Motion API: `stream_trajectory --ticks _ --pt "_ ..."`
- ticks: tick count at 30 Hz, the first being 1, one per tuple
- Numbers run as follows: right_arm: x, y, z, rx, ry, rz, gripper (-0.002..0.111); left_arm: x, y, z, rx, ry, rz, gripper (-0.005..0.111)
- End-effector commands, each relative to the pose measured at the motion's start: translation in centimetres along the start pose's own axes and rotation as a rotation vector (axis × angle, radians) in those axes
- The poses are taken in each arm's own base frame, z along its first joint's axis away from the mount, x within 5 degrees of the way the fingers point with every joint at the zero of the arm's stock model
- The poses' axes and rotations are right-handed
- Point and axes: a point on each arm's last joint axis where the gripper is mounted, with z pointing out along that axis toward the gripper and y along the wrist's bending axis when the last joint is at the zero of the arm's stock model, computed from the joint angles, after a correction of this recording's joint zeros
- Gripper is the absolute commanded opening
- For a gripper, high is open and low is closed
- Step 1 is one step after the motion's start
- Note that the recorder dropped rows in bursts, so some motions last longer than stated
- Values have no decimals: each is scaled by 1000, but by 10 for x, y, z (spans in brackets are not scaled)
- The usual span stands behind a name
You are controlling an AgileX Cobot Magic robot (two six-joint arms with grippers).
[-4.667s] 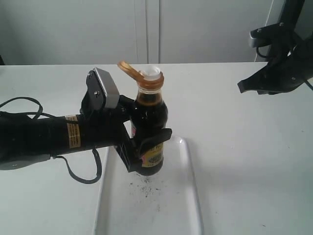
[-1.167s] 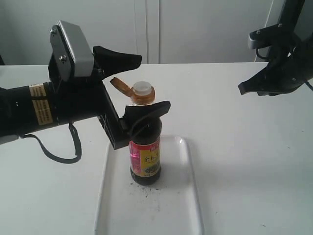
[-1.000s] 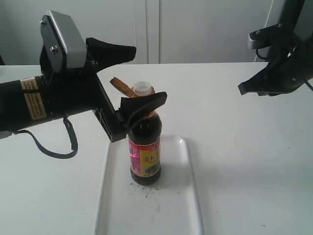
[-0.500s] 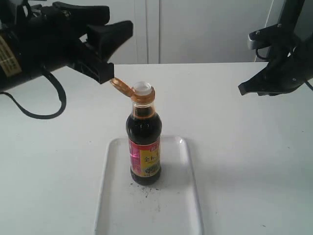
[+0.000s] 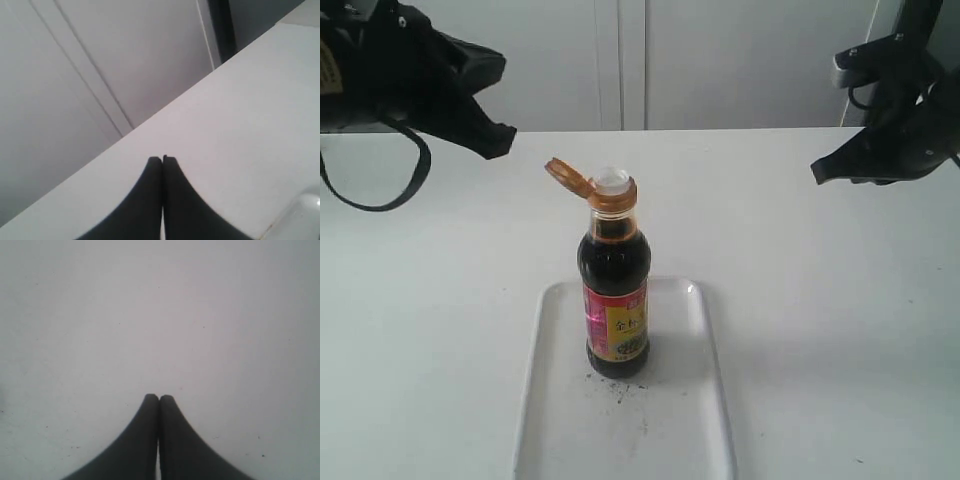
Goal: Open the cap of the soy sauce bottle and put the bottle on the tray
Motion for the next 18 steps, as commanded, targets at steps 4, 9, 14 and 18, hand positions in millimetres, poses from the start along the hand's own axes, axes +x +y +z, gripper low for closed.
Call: stream_trajectory --ticks 4,9,14,18 --pt "0 -2 -6 4 -6 -6 0 5 39 -10 -150 169 -111 0" --pt "-1 7 -7 -7 4 -42 0 25 68 -19 -267 306 -180 0" --pt "6 7 -8 -16 91 -77 0 49 101 -42 -411 572 -264 0" --pt "14 8 -9 -27 177 -65 0 59 115 -64 -439 784 -305 0"
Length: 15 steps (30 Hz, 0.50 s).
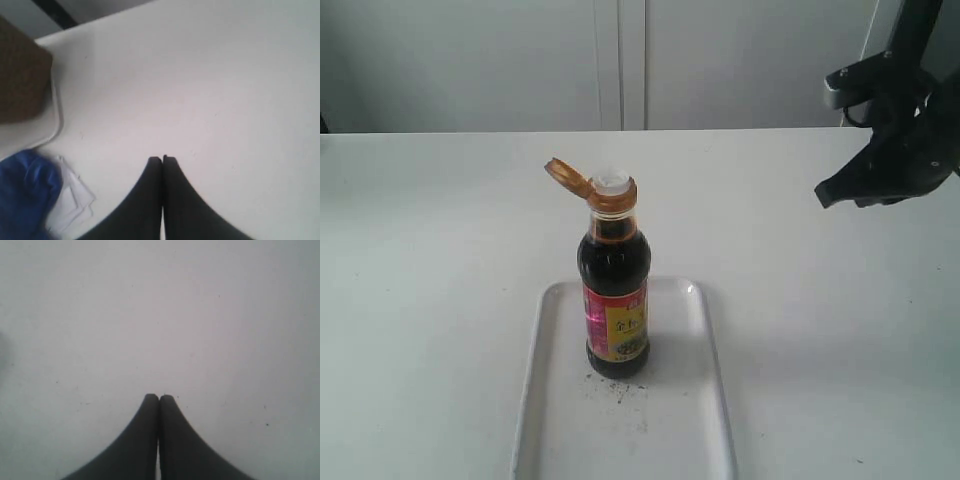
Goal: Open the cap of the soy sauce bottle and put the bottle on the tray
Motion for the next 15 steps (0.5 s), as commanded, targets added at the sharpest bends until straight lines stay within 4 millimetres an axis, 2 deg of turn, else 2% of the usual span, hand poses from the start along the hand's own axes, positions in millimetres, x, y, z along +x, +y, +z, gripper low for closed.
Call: stream_trajectory --ticks 1,4,9,12,15 --pt "7 2 -3 -14 77 1 0 13 18 -9 -15 191 -22 0" --pt "13 3 -6 -28 142 18 0 24 24 -14 50 334 -57 0" --pt "20 -1 -34 38 189 69 0 38 21 -23 146 544 -78 0" --pt "22 -2 -48 64 170 76 0 39 22 -29 151 535 -55 0" --pt "21 0 -61 60 128 90 0 35 23 -38 137 441 -65 0"
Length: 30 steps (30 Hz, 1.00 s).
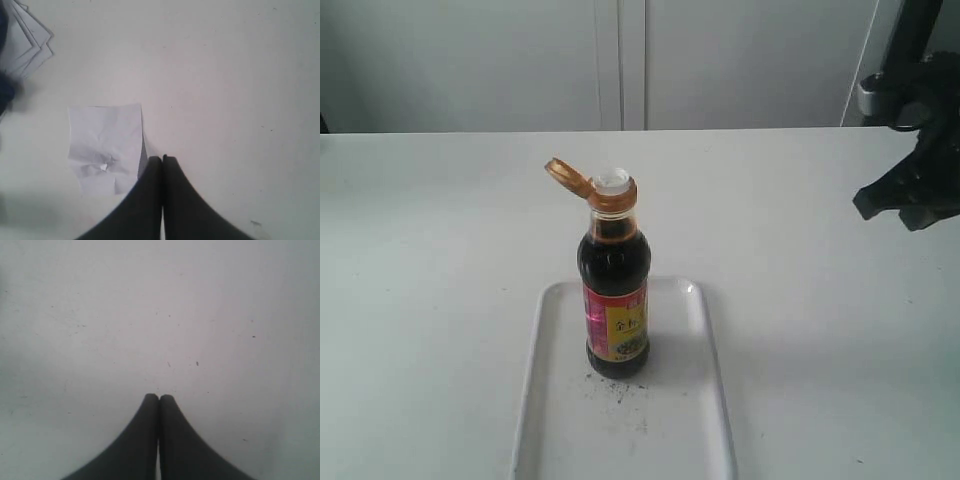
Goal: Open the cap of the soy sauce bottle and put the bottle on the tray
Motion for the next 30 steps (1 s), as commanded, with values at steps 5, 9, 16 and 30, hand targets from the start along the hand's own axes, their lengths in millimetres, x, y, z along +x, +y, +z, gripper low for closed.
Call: stream_trajectory --ticks 5,9,16,30 --pt "3 -1 -36 28 -144 24 0 19 -3 -28 -32 -292 -11 0" --pt "7 1 -47 43 -288 35 0 31 -8 -32 -26 -441 -29 0" --pt "25 6 -58 74 -511 47 0 51 -12 -37 -65 -680 -35 0" --pt "75 18 -101 93 -759 91 0 100 -22 -51 -49 -858 -91 0"
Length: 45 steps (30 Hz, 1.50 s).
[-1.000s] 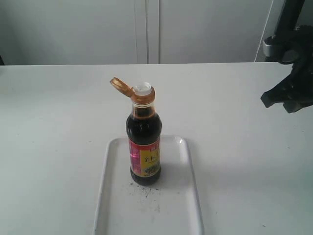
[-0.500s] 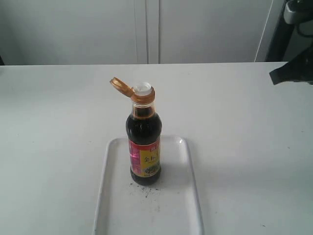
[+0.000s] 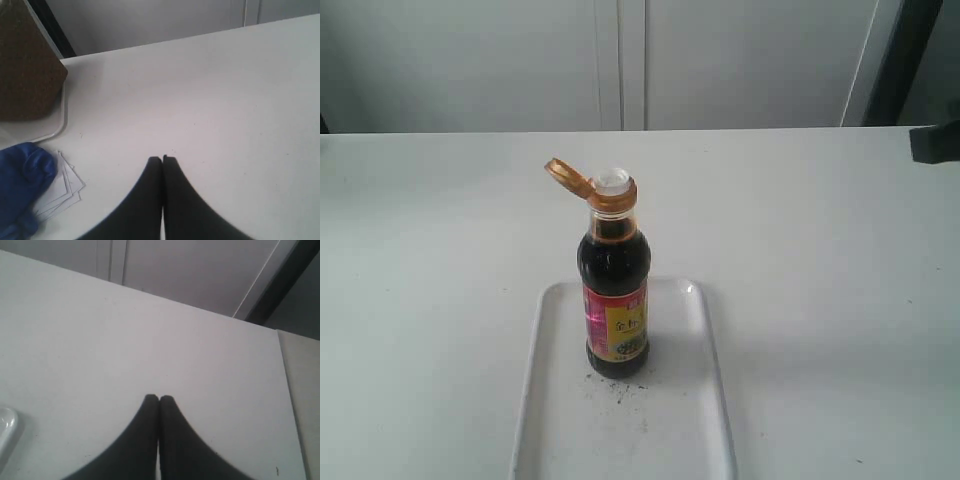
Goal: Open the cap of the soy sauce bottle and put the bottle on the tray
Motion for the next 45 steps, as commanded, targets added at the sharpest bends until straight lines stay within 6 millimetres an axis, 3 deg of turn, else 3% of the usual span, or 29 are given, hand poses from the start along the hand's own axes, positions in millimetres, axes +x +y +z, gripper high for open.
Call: stream_trajectory --ticks 1,10,16,35,45 --pt "8 2 -18 9 -67 15 0 8 -3 -16 7 -88 -36 0" --pt "49 10 -53 27 -217 45 0 37 -11 -40 32 -270 -105 0" --pt "51 10 -56 26 -219 45 0 39 -11 -56 22 -347 -103 0" --pt "51 10 -56 26 -219 45 0 41 -11 -53 17 -361 -105 0" --pt "51 10 -56 26 -219 45 0 87 -20 -31 18 -386 -125 0"
